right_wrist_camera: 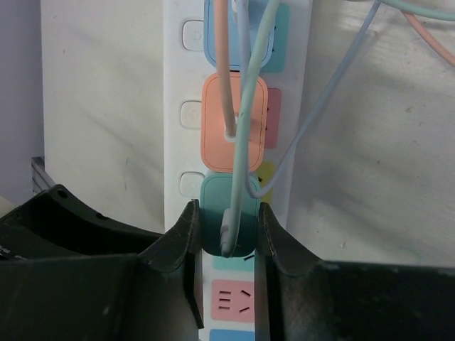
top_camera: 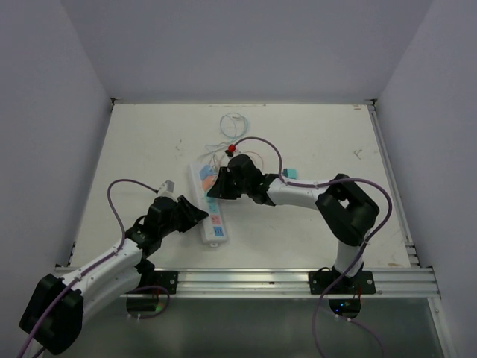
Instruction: Pull the plug off the socket
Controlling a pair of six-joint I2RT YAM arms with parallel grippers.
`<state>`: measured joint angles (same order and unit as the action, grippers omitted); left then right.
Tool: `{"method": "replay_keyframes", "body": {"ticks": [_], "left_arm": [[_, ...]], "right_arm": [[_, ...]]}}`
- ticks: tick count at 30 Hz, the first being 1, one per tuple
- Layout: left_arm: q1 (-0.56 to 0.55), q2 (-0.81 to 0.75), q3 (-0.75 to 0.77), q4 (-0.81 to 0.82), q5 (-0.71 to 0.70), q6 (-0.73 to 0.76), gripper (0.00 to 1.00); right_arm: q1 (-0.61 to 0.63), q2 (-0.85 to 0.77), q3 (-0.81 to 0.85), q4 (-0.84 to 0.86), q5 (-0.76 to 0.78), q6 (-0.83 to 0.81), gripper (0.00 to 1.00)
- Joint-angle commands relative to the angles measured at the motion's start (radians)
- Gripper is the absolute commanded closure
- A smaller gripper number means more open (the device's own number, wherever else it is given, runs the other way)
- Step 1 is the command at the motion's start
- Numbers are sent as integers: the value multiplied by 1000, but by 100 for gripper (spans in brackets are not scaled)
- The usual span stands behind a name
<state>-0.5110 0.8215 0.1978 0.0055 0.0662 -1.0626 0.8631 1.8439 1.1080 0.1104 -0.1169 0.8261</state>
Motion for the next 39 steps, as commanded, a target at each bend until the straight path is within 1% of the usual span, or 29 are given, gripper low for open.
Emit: {"method": "replay_keyframes", "body": {"ticks": [1, 2, 3, 4, 5, 7, 9, 12, 13, 15, 18, 23, 26, 29, 32, 33, 35, 36, 38, 39], "left_arm": [[0, -4, -1, -50, 4, 67, 67], [0, -7, 2, -53, 4, 73, 56], [0, -13, 11, -55, 3, 78, 45], [0, -13, 17, -59, 4, 85, 28], [0, -13, 25, -67, 3, 92, 24], [0, -1, 54, -75, 1, 107, 15], [0, 25, 80, -82, 3, 118, 14], [0, 65, 101, -76, 10, 125, 16], [0, 76, 104, -75, 15, 127, 19], [0, 106, 118, -65, 21, 128, 21], [0, 143, 132, -49, 43, 127, 30], [0, 177, 114, 22, 90, 99, 36], [0, 192, 107, 36, 92, 96, 43], [0, 202, 103, 42, 89, 93, 55], [0, 203, 92, 45, 86, 84, 69], [0, 202, 89, 45, 83, 81, 76], [0, 196, 75, 44, 80, 66, 83], [0, 192, 69, 39, 78, 47, 91], [0, 185, 51, 30, 66, 27, 100], [0, 182, 42, 30, 63, 10, 100]], "right_arm": [[4, -9, -7, 54, -27, -10, 92], [2, -15, -13, 55, -35, -13, 98], [4, -20, -25, 57, -38, -18, 100], [4, -32, -31, 57, -40, -21, 100], [4, -40, -37, 57, -40, -24, 100], [4, -61, -59, 64, -46, -33, 100], [2, -72, -72, 64, -59, -42, 100], [8, -90, -96, 78, -66, -42, 100], [11, -92, -100, 81, -67, -42, 100], [17, -94, -106, 87, -75, -41, 100], [25, -94, -115, 94, -70, -33, 100], [31, -91, -119, 110, -67, -19, 100], [37, -89, -114, 110, -69, -18, 100], [45, -84, -111, 109, -70, -19, 100], [48, -84, -115, 112, -73, -15, 100], [48, -86, -119, 114, -72, -13, 100], [47, -91, -128, 121, -73, -12, 100], [48, -91, -131, 124, -73, -12, 100], [48, -98, -143, 133, -69, -10, 100], [48, -98, -145, 138, -67, -8, 100]]}}
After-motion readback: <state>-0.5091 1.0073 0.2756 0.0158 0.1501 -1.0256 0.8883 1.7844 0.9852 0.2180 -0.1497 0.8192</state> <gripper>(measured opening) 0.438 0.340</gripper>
